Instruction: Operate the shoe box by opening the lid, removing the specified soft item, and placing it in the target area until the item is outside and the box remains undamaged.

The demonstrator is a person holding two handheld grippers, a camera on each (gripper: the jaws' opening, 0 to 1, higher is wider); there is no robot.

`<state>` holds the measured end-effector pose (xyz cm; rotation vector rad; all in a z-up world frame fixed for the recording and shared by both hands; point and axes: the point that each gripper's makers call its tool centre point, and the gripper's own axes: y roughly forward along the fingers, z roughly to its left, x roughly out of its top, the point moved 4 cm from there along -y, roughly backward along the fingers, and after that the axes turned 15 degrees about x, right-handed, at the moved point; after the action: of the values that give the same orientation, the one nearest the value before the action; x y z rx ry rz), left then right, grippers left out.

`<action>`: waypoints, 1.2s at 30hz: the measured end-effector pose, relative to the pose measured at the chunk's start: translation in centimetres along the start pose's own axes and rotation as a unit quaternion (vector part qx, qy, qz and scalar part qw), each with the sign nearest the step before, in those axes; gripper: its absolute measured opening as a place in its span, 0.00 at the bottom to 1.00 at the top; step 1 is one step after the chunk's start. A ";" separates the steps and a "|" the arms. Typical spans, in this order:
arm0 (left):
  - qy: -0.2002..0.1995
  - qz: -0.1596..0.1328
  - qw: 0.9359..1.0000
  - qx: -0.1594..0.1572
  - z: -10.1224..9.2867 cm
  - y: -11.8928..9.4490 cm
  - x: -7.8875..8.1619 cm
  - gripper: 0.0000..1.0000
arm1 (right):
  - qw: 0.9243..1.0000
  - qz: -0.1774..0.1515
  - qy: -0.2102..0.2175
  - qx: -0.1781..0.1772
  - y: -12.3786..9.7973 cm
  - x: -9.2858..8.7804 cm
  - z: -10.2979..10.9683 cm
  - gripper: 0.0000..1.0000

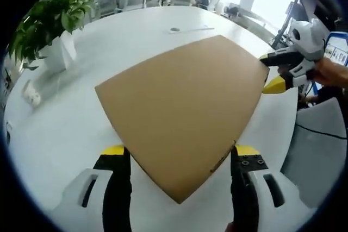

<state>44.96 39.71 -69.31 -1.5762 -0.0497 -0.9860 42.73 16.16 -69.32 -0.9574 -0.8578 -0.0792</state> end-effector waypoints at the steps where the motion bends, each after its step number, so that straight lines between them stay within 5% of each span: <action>1: 0.002 0.001 1.000 -0.001 0.2 -0.1 -0.2 0.74 | 1.000 -0.001 0.001 0.000 0.1 -0.1 0.2 0.56; 17: 0.035 0.007 0.999 -0.014 2.5 -1.0 -1.9 0.75 | 1.000 -0.018 0.016 0.000 0.8 -0.7 3.6 0.52; 36: -0.020 -0.024 1.000 -0.003 2.1 -1.2 -2.8 0.76 | 0.999 -0.045 0.009 0.011 0.6 -1.0 3.2 0.53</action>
<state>43.69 43.19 -69.91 -1.6070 -0.1120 -0.9935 40.36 18.65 -69.53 -0.8961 -0.8832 -0.1558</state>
